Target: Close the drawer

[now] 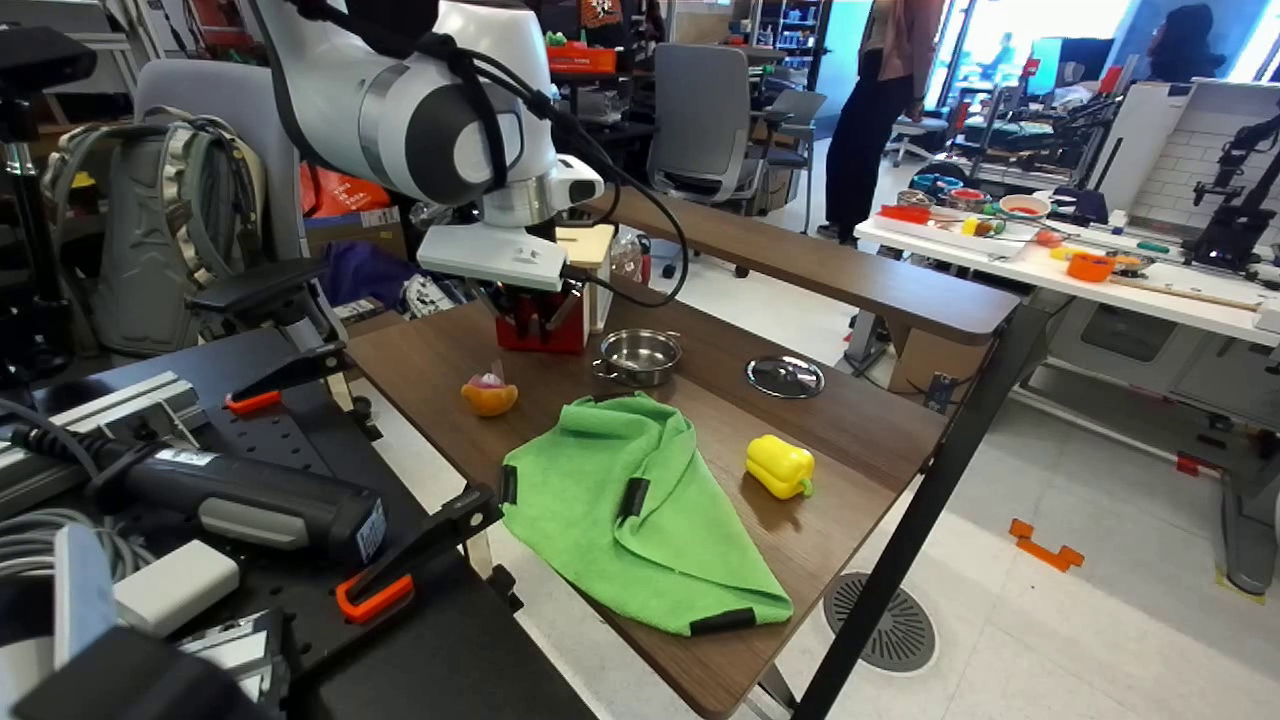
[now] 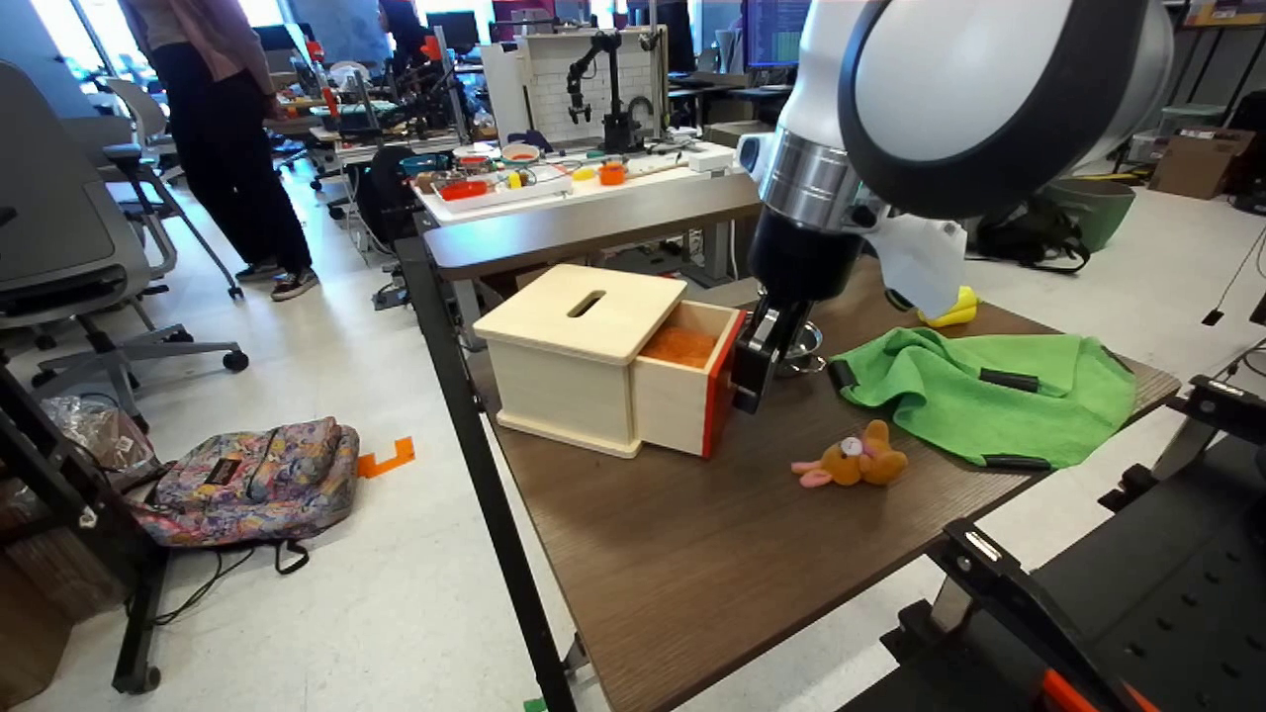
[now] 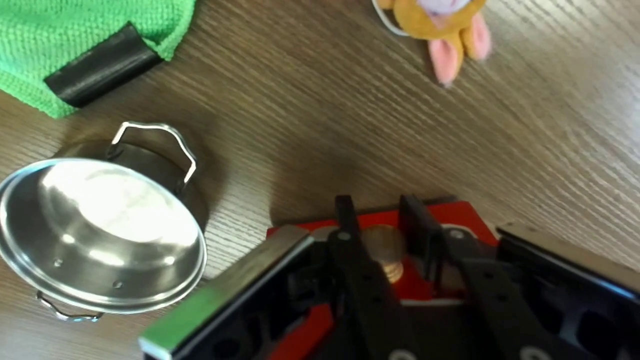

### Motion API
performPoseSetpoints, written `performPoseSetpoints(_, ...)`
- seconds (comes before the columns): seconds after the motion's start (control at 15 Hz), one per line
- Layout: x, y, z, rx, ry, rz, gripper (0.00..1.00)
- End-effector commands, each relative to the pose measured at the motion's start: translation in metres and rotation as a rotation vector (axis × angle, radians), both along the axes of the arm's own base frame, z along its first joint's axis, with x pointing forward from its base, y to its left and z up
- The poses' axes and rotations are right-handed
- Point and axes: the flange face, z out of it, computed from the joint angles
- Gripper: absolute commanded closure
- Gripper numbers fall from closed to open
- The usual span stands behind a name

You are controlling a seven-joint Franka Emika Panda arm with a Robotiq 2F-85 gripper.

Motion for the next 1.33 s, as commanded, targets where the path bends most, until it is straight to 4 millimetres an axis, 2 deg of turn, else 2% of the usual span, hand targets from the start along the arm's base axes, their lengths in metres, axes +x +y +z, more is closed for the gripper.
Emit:
performPoseSetpoints(0.0,0.004,0.004,-0.002,-0.007,0.018,0.008,0.93)
performPoseSetpoints(1.27,0.033,0.033,0.019,-0.013,0.03,0.013,0.93)
